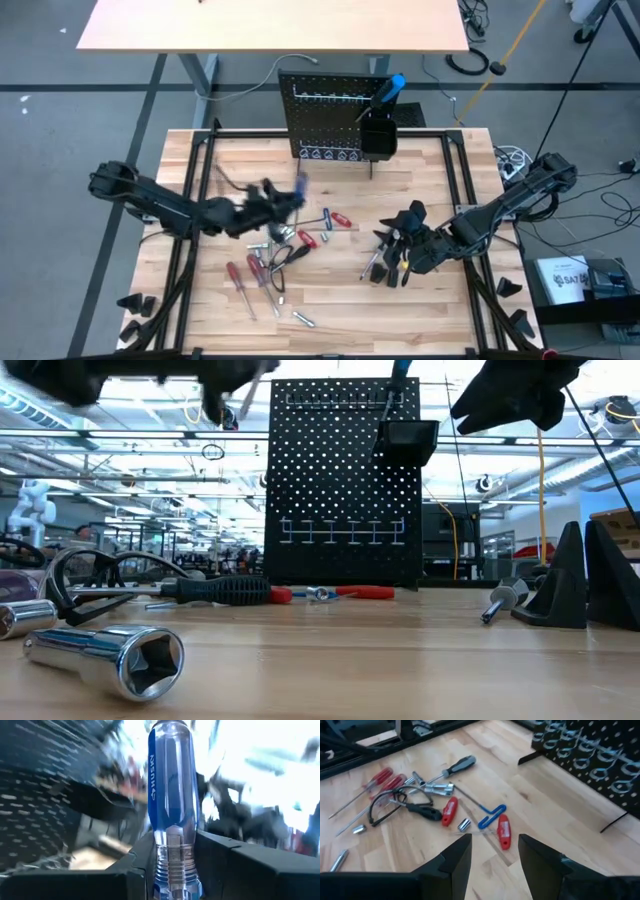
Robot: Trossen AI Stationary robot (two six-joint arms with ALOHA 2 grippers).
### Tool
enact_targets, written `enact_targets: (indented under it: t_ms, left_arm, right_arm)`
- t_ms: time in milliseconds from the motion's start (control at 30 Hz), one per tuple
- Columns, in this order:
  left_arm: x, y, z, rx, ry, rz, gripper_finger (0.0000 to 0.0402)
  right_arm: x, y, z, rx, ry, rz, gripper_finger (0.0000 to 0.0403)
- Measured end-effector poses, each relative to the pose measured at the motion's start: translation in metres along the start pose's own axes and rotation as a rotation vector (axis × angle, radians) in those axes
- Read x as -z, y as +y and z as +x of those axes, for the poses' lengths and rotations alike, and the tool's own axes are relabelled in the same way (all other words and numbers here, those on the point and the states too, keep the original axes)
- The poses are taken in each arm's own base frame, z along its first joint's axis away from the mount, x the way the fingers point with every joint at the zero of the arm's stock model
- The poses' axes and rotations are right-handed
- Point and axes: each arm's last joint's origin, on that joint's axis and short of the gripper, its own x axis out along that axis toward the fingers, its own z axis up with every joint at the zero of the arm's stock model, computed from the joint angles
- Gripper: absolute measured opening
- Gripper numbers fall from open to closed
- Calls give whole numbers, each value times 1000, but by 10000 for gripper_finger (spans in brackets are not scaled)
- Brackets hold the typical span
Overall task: Hang tools onto peg board
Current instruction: Hang the blue screwdriver onto the peg board
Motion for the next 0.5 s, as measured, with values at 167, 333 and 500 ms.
enact_targets:
  t_ms: [167,333,500]
  left_arm:
    - [0,29,-30,-126,-180,-80,103]
    - [4,49,-29,-302,-164,-24,103]
    - [9,58,-18,-369,-93,51,103]
  right_arm:
    - [-1,0,0,16,-24,4,155]
    - [-2,2,3,41,-65,16,155]
    - [1,5,14,68,-73,25,155]
